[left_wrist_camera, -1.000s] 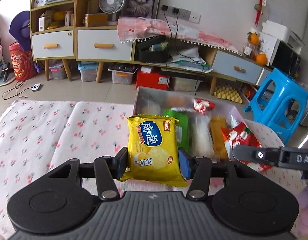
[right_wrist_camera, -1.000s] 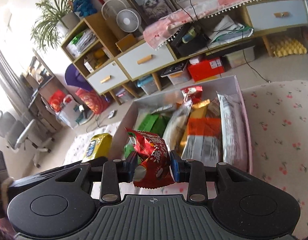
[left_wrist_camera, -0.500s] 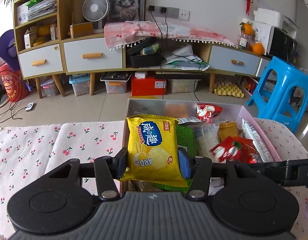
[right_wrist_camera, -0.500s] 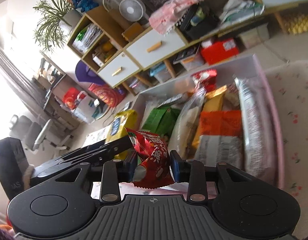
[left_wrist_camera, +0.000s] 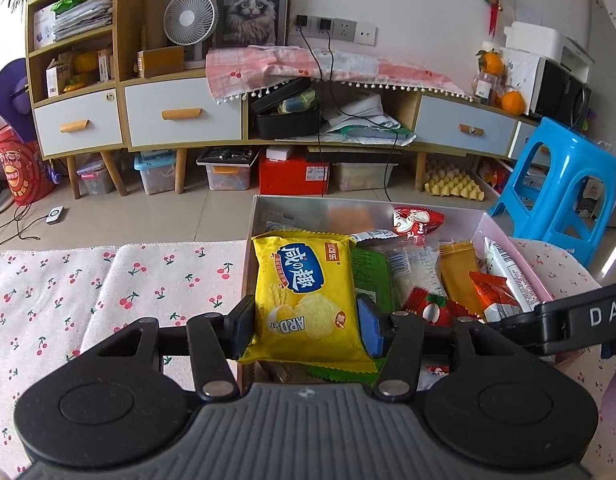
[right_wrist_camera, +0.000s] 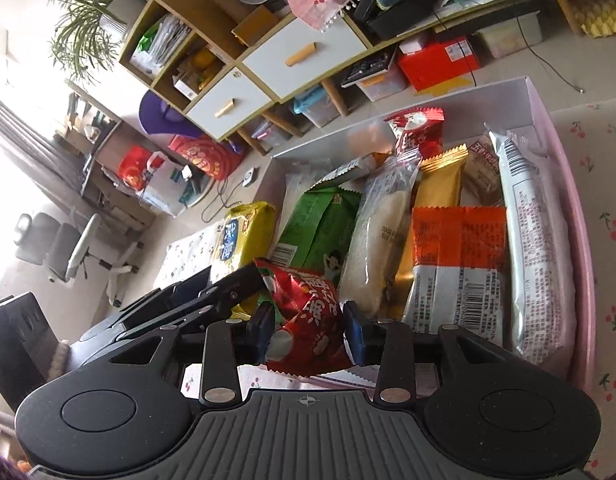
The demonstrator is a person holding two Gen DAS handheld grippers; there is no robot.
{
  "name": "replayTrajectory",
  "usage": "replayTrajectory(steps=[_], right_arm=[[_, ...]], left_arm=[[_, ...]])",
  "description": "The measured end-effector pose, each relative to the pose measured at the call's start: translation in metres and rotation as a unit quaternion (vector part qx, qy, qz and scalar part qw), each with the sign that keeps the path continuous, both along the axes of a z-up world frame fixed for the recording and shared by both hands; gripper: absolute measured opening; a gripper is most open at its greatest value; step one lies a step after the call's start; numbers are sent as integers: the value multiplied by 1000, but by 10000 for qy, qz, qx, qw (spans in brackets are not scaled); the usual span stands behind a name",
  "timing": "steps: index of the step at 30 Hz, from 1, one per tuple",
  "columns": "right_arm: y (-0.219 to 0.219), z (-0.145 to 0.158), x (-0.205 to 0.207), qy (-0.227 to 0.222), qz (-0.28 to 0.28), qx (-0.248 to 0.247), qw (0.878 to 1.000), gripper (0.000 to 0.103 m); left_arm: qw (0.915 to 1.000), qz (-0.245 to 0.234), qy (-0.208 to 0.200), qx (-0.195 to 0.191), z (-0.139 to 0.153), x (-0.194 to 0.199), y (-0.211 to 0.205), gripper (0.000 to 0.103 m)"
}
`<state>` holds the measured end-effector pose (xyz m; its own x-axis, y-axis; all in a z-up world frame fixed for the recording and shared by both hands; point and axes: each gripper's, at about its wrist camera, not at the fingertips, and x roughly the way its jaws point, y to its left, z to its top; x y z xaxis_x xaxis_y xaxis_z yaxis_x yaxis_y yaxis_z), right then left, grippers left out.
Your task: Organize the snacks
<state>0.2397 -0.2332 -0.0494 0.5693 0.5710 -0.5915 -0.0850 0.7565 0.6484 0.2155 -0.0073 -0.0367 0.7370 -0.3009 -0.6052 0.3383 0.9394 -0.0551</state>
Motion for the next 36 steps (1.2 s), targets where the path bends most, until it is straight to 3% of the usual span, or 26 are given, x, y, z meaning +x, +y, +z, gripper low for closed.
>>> replayTrajectory(steps=[9, 12, 15, 17, 21, 23, 29, 31, 36], right_arm=[[-11, 14, -4, -130, -210, -24, 9997, 52], [-13, 22, -9, -187, -279, -194, 9992, 55], [-16, 33, -20, -264, -391, -370, 9982, 69], [-17, 42, -30, -350, -457, -573, 9967, 72], [-13, 57, -53, -463, -518, -1108, 9914, 85], [-11, 63, -67, -526, -582, -1365, 9875, 85], [-5, 74, -103, -355, -840, -1783, 9797, 87], [-1, 79, -117, -371, -917, -2025, 9743, 98], [12, 91, -151, -376, -1146, -2351, 9645, 101]], left_arm=[[10000, -4, 1, 9, 3, -1, -2, 55], [10000, 39, 37, 14, 7, -6, -2, 69], [9999, 99, 132, -10, 11, -13, 1, 78], [9996, 170, 211, 9, 13, -20, 3, 87], [9987, 324, 391, 58, 18, -36, 9, 96], [9978, 429, 498, 82, 20, -44, 13, 99], [9921, 842, 876, 308, 28, -70, 21, 102], [9895, 1020, 935, 417, 33, -81, 21, 102], [9863, 1134, 1046, 582, 46, -112, 22, 103]])
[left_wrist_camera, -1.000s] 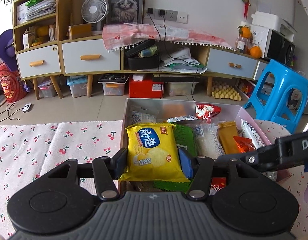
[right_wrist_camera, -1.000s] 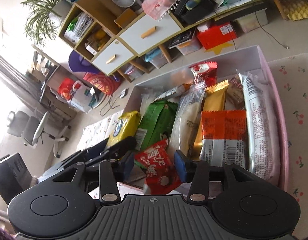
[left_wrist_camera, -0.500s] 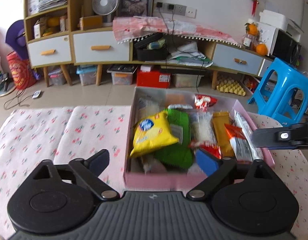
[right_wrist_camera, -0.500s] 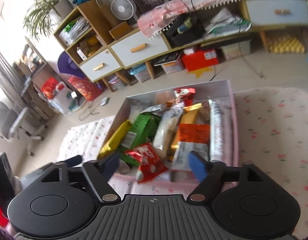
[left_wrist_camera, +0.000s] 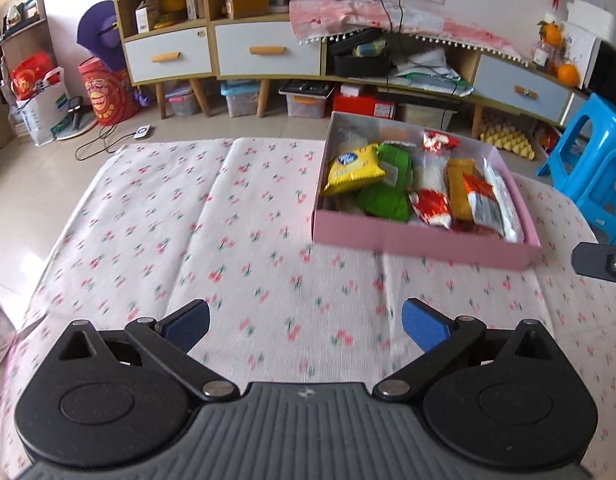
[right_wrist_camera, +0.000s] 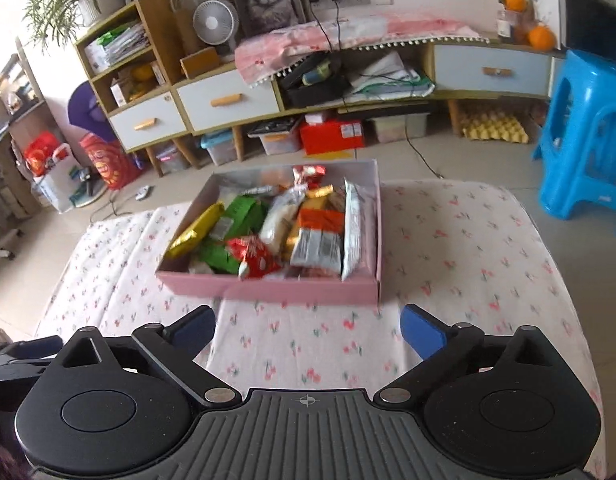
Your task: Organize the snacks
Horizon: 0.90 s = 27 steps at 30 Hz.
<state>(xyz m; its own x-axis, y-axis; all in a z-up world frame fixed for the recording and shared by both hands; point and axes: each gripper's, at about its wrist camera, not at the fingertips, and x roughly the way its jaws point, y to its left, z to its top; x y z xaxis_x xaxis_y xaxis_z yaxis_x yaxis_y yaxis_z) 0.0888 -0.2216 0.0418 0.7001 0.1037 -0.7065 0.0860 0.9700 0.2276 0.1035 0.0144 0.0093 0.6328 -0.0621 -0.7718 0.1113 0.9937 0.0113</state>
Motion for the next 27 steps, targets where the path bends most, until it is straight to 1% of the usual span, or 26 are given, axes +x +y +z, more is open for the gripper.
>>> replayTrajectory(steps=[3, 6, 8, 11, 16, 22, 27], right_arm=[[6, 1, -16, 0, -129, -72, 9999, 102], [10, -5, -30, -26, -184, -220, 9996, 102], [13, -12, -38, -63, -188, -352, 9992, 102], [18, -22, -42, 71, -235, -606, 9979, 102], [29, -20, -48, -193, -131, -947, 9952, 102], [31, -20, -48, -249, -188, -1027, 9942, 102], [27, -23, -46, -186, -284, -1077, 9936, 102]], left_arm=[[10000, 1, 12, 12, 4, -18, -1, 103], [10000, 34, 50, -18, 3, -29, 1, 103], [10000, 16, -4, 42, 0, -35, 1, 103], [9998, 87, -68, 169, -1, -39, -3, 103], [9996, 139, -122, 205, 0, -41, -3, 103], [9998, 112, 15, 166, -6, -45, -4, 103], [9999, 93, 45, 130, -5, -49, -4, 103]])
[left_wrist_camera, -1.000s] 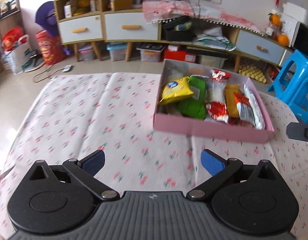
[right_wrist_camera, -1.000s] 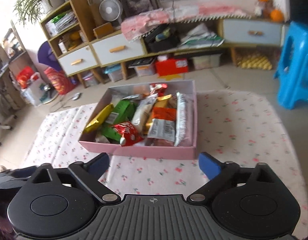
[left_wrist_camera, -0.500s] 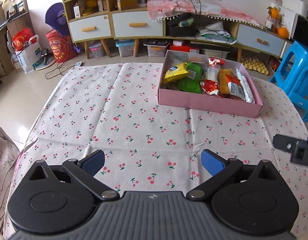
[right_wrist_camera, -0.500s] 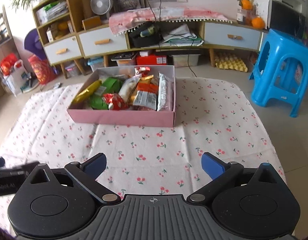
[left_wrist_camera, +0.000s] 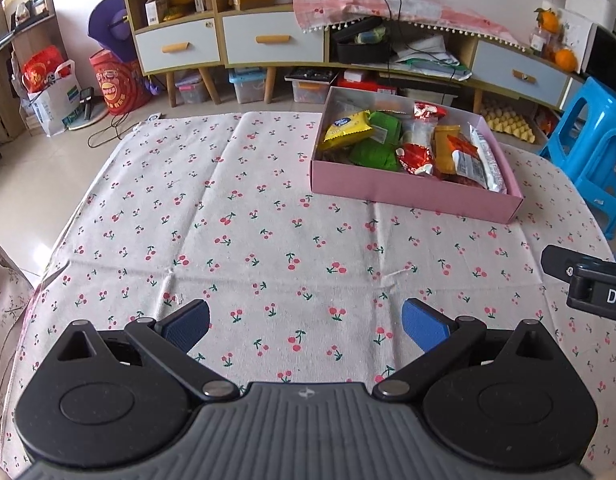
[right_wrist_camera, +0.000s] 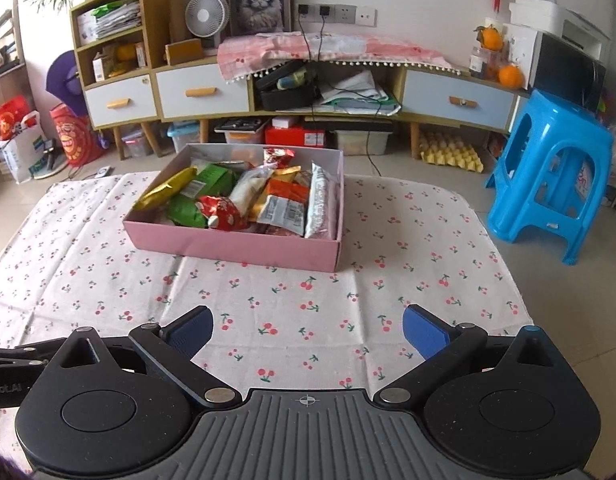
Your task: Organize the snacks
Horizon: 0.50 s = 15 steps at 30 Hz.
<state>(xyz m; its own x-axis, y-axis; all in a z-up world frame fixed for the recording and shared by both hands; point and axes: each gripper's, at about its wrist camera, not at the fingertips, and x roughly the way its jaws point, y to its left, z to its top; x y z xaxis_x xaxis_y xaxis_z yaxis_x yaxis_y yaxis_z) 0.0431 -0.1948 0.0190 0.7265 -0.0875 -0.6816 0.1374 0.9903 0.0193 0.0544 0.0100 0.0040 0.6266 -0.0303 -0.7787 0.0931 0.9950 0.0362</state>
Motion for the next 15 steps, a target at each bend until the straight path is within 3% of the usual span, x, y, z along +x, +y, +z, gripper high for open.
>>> replayTrajectory(steps=[15], right_arm=[[5, 1, -3, 9, 124, 50, 9999, 102]], left_arm=[[10000, 2, -17, 47, 2, -4, -2, 103]])
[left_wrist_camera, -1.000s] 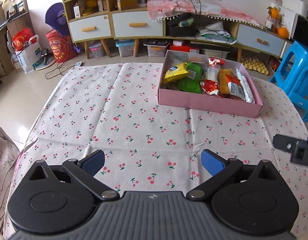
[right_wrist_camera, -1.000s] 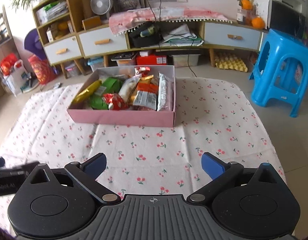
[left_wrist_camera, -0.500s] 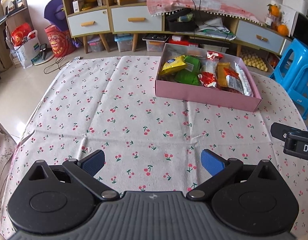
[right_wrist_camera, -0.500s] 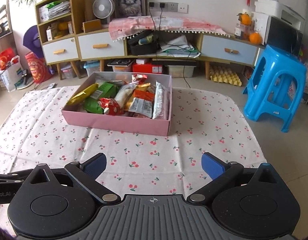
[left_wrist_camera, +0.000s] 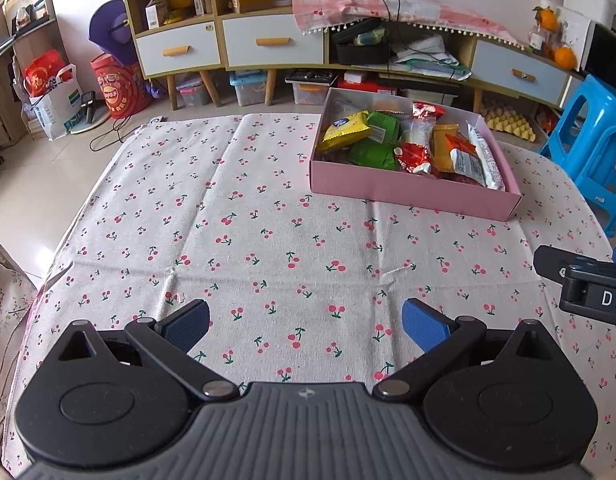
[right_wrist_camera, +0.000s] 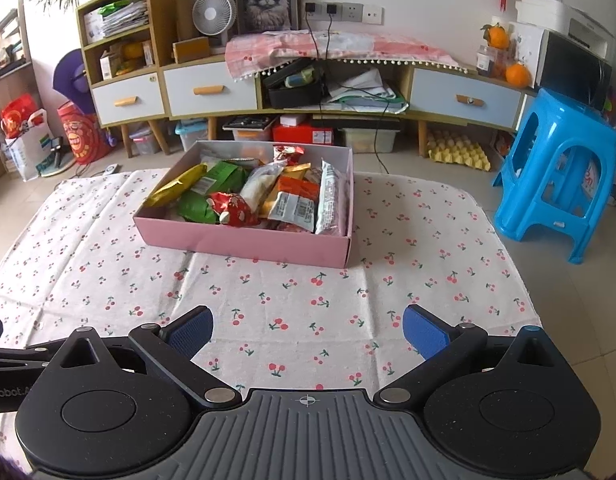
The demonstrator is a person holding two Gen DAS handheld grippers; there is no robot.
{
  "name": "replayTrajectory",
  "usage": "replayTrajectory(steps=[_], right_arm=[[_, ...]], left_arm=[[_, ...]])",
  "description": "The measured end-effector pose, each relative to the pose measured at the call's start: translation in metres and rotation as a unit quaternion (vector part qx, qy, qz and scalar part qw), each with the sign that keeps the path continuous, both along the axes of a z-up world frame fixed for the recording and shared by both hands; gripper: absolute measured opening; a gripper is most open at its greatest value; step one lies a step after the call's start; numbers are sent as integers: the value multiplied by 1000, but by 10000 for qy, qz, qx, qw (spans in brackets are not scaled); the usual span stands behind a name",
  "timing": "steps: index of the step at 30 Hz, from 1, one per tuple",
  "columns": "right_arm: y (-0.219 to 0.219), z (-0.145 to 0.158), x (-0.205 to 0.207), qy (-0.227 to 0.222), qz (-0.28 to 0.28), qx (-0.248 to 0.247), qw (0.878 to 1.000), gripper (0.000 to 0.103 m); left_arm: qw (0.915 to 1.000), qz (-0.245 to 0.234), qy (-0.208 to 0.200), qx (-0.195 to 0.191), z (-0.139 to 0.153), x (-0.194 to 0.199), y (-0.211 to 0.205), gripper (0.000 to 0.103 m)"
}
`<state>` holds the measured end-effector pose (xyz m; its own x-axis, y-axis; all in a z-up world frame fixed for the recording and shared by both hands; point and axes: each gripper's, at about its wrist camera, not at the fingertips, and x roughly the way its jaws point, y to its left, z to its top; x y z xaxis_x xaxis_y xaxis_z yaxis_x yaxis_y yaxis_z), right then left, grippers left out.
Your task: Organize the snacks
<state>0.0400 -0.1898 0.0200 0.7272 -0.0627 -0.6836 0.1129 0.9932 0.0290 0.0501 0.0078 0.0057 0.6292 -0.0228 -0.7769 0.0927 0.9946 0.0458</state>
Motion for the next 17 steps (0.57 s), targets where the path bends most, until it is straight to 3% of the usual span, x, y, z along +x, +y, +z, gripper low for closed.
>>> replayTrajectory(steps=[17], right_arm=[[5, 0, 0, 9, 43, 29, 10000, 102]], left_arm=[[10000, -40, 47, 7, 0, 0, -2, 103]])
